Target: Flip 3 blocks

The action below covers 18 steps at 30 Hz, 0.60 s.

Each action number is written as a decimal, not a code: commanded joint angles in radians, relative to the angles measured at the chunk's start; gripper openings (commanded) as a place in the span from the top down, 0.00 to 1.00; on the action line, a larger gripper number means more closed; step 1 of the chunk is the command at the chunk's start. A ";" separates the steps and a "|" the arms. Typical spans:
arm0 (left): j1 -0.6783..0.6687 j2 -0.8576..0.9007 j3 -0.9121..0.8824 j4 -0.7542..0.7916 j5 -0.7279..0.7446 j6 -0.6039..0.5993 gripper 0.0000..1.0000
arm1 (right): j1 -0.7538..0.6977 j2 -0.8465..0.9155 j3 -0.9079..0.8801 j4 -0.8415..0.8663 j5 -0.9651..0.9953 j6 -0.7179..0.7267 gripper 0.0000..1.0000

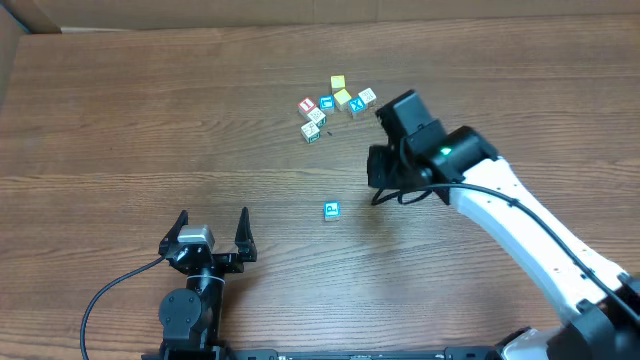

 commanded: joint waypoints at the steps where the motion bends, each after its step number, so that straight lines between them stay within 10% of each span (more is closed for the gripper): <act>1: -0.006 -0.009 -0.003 0.001 0.008 0.022 0.00 | 0.000 0.028 -0.067 0.043 -0.038 0.035 0.67; 11: -0.006 -0.009 -0.003 0.001 0.008 0.022 0.00 | 0.055 0.126 -0.213 0.236 -0.097 0.074 0.62; 15: -0.006 -0.009 -0.003 0.001 0.008 0.022 0.00 | 0.079 0.159 -0.214 0.241 -0.097 0.074 0.12; 18: -0.006 -0.009 -0.003 0.001 0.008 0.022 0.00 | 0.082 0.165 -0.214 0.238 -0.097 0.074 0.03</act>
